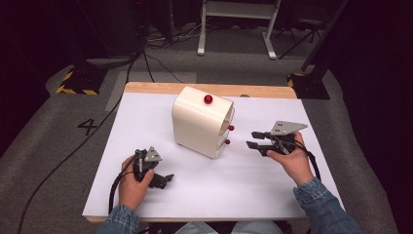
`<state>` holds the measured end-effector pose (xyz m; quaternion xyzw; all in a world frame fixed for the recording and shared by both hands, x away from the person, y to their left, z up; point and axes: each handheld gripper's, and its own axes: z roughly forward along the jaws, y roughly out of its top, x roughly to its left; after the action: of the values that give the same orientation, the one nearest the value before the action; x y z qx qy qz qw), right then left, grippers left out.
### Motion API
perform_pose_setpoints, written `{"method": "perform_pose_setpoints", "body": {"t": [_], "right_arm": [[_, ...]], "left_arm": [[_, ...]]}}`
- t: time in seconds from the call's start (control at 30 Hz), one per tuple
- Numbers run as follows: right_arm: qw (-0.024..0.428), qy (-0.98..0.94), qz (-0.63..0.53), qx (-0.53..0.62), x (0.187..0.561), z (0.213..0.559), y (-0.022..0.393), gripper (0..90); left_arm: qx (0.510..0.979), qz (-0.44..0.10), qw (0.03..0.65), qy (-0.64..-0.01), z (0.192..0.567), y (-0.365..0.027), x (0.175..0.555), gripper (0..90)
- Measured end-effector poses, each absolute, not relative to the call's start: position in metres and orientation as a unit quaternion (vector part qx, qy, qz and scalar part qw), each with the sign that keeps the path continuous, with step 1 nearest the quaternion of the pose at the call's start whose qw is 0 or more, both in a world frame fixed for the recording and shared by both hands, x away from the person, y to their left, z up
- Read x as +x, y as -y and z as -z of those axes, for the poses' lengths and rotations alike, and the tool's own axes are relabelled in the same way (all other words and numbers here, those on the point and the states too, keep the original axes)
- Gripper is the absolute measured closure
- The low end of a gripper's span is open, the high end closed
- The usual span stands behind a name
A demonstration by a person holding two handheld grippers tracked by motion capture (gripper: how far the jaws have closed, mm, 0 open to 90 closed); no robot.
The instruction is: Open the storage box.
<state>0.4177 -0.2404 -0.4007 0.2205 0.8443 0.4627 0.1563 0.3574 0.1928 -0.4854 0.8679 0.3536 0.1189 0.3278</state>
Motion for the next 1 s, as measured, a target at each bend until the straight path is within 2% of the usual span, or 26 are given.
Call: {"method": "perform_pose_setpoints", "body": {"t": [0.03, 0.07, 0.27, 0.43, 0.83, 1.0], "right_arm": [[0.158, -0.844, -0.465, 0.217, 0.420, 0.404, 0.237, 58.1], [0.138, -0.846, -0.462, 0.226, 0.426, 0.410, 0.231, 57.1], [0.121, -0.848, -0.465, 0.222, 0.437, 0.426, 0.220, 57.4], [0.097, -0.852, -0.469, 0.210, 0.445, 0.439, 0.208, 63.7], [0.086, -0.851, -0.476, 0.203, 0.452, 0.455, 0.191, 73.5], [0.085, -0.853, -0.475, 0.201, 0.453, 0.455, 0.191, 73.8]], "left_arm": [[0.868, -0.119, 0.328, -0.354, 0.485, -0.193, 0.357, 0.0], [0.868, -0.118, 0.328, -0.354, 0.485, -0.193, 0.357, 0.0], [0.868, -0.118, 0.328, -0.354, 0.485, -0.193, 0.358, 0.0], [0.868, -0.119, 0.328, -0.354, 0.485, -0.193, 0.357, 0.0], [0.867, -0.119, 0.329, -0.355, 0.486, -0.193, 0.357, 0.0], [0.868, -0.120, 0.328, -0.354, 0.485, -0.193, 0.357, 0.0]]}}
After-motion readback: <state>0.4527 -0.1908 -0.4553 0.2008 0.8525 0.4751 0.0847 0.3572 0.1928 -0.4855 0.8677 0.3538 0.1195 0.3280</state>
